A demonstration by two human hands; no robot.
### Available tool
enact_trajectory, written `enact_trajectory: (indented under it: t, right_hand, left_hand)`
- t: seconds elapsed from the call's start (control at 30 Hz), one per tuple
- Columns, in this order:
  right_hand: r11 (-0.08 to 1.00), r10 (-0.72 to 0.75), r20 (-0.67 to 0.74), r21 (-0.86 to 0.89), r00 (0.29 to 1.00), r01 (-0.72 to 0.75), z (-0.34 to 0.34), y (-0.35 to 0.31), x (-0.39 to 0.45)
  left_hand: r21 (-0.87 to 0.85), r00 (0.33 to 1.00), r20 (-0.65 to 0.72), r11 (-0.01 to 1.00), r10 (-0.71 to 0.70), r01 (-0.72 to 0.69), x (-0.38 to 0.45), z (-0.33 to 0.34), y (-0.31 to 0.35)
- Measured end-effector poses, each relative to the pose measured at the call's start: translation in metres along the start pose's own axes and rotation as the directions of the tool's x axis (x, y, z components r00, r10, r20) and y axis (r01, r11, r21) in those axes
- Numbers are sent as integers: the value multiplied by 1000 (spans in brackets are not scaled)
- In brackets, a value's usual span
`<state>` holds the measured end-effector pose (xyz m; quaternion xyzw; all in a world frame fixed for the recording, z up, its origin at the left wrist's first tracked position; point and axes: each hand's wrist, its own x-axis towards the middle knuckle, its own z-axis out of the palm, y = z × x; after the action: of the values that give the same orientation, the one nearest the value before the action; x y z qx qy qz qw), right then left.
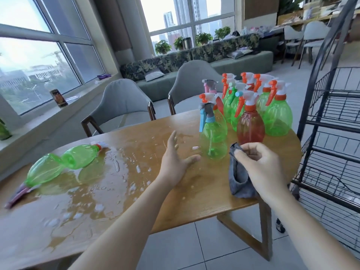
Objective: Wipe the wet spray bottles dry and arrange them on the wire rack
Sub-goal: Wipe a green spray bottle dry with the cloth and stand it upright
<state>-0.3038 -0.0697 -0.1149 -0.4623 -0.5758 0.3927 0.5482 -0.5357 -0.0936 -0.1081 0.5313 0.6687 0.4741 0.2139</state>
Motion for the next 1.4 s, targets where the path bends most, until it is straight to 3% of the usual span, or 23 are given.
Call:
enact_trajectory:
  t: [0.23, 0.37, 0.5, 0.7, 0.9, 1.17, 1.4]
  right_hand:
    - [992, -68, 349, 121, 935, 27, 96, -41, -50]
    - [991, -82, 462, 134, 883, 22, 159, -59, -76]
    - [993, -74, 539, 116, 839, 13, 217, -68, -99]
    - [994, -87, 605, 105, 791, 29, 285, -78, -128]
    - [995, -93, 634, 80, 768, 54, 317, -79, -139]
    - [997, -70, 611, 29, 788, 66, 309, -73, -130]
    - [997, -73, 605, 37, 793, 64, 276, -79, -130]
  left_hand:
    - [53, 943, -323, 993, -82, 105, -47, -147, -58]
    - [143, 852, -506, 960, -136, 239, -72, -235, -94]
    - [206, 792, -589, 919, -159, 337, -86, -305, -119]
    - [249, 747, -631, 858, -209, 450, -96, -387, -165]
    - [361, 769, -556, 741, -316, 566, -78, -434, -210]
    - [492, 806, -544, 690, -231, 530, -76, -443, -224]
    - [536, 824, -514, 661, -239, 525, -106, -439, -184]
